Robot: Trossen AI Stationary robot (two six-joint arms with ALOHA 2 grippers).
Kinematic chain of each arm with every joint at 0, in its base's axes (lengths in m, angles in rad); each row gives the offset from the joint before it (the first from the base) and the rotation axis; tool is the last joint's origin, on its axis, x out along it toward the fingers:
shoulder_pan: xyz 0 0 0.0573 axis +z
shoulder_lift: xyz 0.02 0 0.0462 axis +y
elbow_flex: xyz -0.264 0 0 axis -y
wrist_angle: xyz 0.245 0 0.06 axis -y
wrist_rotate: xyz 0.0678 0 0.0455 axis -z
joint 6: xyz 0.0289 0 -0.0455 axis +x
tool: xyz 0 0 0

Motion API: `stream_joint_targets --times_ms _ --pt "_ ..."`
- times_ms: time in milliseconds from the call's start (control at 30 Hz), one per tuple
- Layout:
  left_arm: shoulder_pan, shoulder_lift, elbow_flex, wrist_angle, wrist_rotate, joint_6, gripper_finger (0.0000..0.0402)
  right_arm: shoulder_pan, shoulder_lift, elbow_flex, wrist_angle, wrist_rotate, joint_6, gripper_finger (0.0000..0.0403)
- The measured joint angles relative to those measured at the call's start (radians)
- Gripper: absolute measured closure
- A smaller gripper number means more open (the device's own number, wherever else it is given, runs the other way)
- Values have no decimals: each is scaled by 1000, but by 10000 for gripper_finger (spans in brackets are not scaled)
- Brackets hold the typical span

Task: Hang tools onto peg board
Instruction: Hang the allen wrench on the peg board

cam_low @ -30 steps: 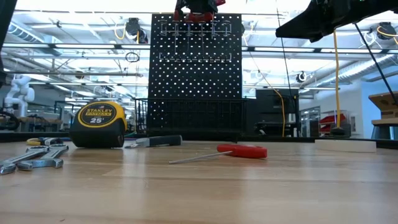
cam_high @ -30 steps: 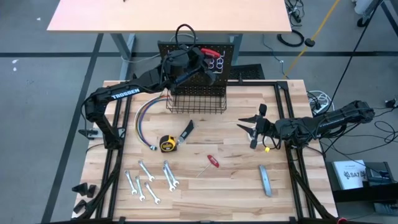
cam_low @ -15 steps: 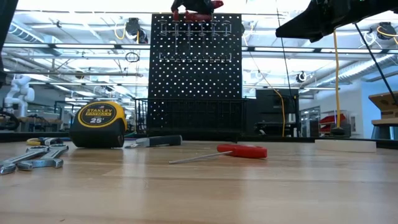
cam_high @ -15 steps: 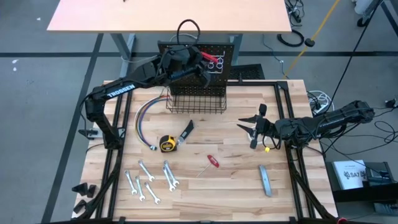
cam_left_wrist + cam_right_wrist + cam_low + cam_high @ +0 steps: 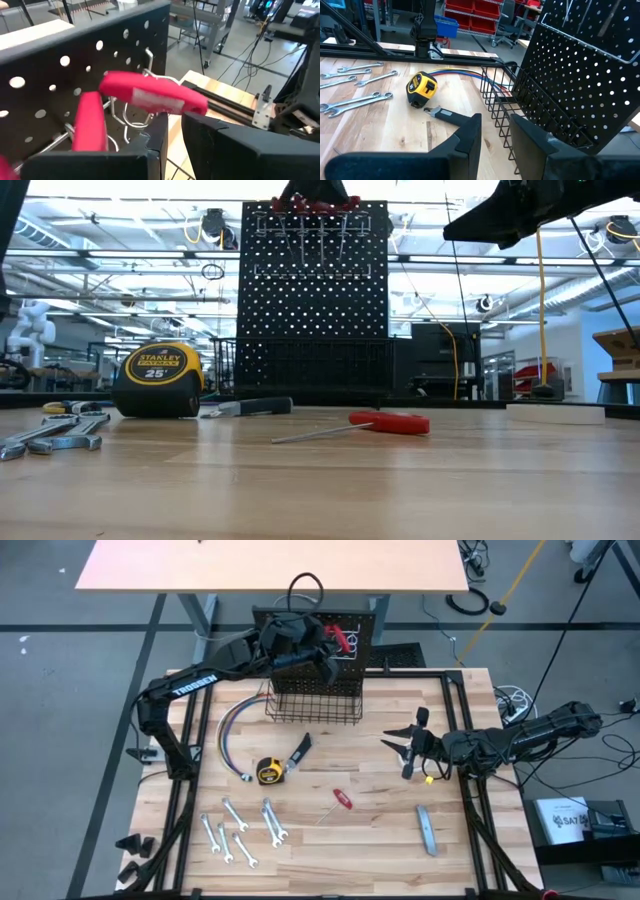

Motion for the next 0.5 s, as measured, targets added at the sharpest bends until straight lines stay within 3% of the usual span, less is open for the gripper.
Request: stream_joint_targets --times_ms 500 --pt "-19 -80 2 75 6 79 340 0 0 0 -1 0 1 309"
